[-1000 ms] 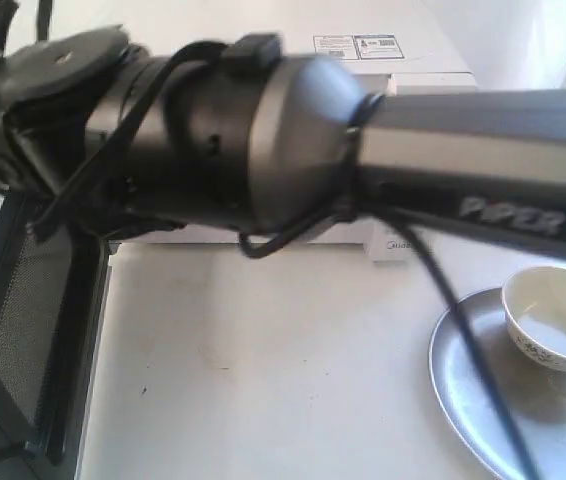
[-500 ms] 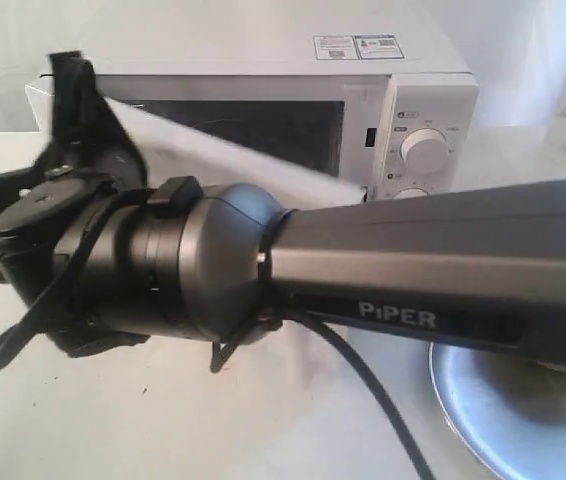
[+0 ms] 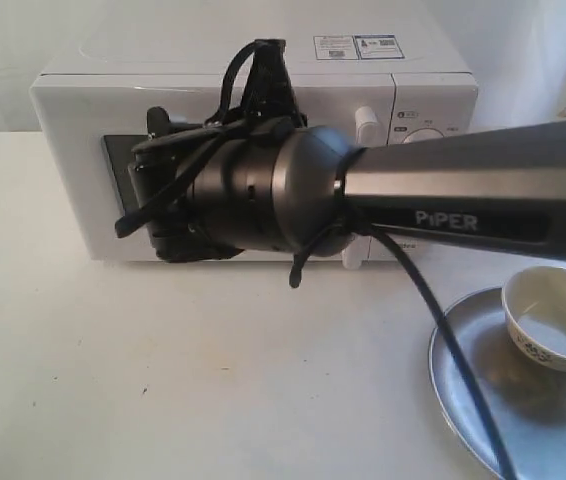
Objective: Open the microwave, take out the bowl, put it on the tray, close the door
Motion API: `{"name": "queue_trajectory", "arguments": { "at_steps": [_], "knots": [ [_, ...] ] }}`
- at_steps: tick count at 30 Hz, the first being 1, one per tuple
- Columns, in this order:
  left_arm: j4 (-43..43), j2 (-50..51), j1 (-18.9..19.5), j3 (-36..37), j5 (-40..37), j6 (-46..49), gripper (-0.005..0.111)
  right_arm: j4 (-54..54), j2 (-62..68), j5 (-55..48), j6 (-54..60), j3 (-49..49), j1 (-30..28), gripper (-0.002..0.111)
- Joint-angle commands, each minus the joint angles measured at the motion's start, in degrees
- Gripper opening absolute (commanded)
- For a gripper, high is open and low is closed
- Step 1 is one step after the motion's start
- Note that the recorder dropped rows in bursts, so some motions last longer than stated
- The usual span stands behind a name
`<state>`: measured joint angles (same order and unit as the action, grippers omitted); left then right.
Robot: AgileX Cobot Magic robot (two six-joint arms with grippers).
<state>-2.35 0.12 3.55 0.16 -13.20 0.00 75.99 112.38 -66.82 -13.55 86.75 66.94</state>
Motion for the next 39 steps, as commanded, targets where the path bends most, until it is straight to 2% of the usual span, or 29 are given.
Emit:
{"name": "queue_trajectory", "arguments": {
  "at_steps": [1,5,9,15,19,26,30,39],
  "knots": [
    [-0.7,-0.1,-0.3,-0.2,-0.1,0.0,0.0,-6.8,-6.1,-0.7,-2.6,-0.2,-0.7,0.0],
    [-0.7,-0.1,-0.3,-0.2,-0.1,0.0,0.0,-15.8,-11.8,-1.4,-3.1,-1.0,-1.1,0.0],
    [-0.7,-0.1,-0.3,-0.2,-0.1,0.0,0.0,-24.5,-19.4,-1.4,-3.2,-6.0,-0.7,0.0],
    [-0.7,-0.1,-0.3,-0.2,-0.1,0.0,0.0,-38.6,-30.3,0.5,-1.6,-18.7,-0.7,0.0],
    [-0.7,-0.1,-0.3,-0.2,-0.1,0.0,0.0,-44.1,-39.6,3.4,-1.9,-28.9,-0.7,0.0],
    [-0.7,-0.1,-0.3,-0.2,-0.1,0.0,0.0,-48.0,-56.3,25.7,-16.0,-46.5,-0.7,0.0],
    [-0.7,-0.1,-0.3,-0.2,-0.1,0.0,0.0,-49.4,-62.3,25.6,-19.2,-49.7,-0.7,0.0],
    [-0.7,-0.1,-0.3,-0.2,-0.1,0.0,0.0,-49.4,-68.5,24.9,-19.2,-49.9,-0.7,0.0]
  ]
}}
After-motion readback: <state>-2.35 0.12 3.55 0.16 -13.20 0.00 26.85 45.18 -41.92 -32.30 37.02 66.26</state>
